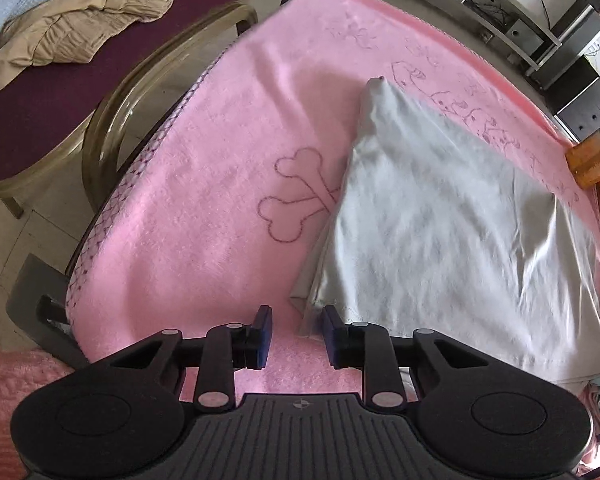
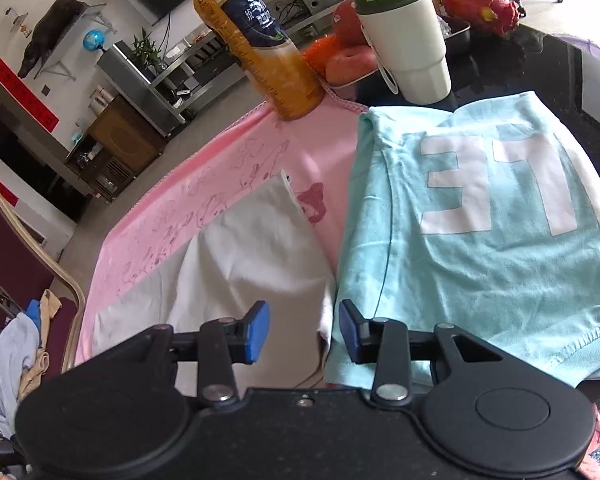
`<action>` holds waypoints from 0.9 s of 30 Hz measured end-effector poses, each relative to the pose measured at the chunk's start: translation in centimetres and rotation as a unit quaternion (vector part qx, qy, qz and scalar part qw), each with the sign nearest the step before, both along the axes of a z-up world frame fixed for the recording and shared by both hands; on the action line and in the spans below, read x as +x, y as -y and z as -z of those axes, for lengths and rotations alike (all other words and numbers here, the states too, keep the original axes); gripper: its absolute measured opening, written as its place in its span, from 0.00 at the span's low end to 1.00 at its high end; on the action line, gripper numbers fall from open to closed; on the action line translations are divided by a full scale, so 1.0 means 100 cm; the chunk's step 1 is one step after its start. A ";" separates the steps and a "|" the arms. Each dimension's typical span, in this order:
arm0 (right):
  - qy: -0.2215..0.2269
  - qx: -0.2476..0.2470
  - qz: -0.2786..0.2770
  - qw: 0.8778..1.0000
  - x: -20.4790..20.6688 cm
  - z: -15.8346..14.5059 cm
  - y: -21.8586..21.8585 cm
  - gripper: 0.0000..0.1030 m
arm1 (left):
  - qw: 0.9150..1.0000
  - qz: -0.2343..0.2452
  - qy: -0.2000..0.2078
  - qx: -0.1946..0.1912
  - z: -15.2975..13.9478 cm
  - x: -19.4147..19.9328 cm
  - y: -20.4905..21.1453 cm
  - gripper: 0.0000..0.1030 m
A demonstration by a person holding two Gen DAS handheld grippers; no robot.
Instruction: Fold clothes
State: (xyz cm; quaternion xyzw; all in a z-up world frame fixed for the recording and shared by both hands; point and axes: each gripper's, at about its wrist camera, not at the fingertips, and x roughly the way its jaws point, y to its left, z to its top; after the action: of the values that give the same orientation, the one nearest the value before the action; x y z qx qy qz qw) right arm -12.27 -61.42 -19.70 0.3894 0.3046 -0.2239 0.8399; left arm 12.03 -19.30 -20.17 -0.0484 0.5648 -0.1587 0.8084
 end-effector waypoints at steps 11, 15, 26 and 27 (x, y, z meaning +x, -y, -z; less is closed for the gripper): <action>-0.007 0.034 0.027 0.999 0.001 0.009 0.013 0.31 | 0.999 -0.002 -0.020 -0.030 0.005 -0.002 0.006 0.25; -0.037 0.039 0.020 0.998 0.019 0.015 0.012 0.31 | 1.000 0.008 -0.012 -0.021 0.005 -0.004 0.012 0.25; 0.042 0.071 0.027 0.996 0.008 0.008 0.005 0.05 | 0.995 -0.003 0.042 -0.090 -0.019 -0.010 -0.007 0.03; 0.062 0.088 0.030 0.994 0.003 0.008 0.007 0.05 | 0.993 -0.010 0.046 -0.109 -0.023 -0.010 -0.013 0.03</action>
State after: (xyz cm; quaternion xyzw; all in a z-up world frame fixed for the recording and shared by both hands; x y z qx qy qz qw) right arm -11.92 -62.14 -20.49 0.4838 0.2584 -0.1972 0.8126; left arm 11.05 -18.00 -17.88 -0.1350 0.5054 -0.2131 0.8252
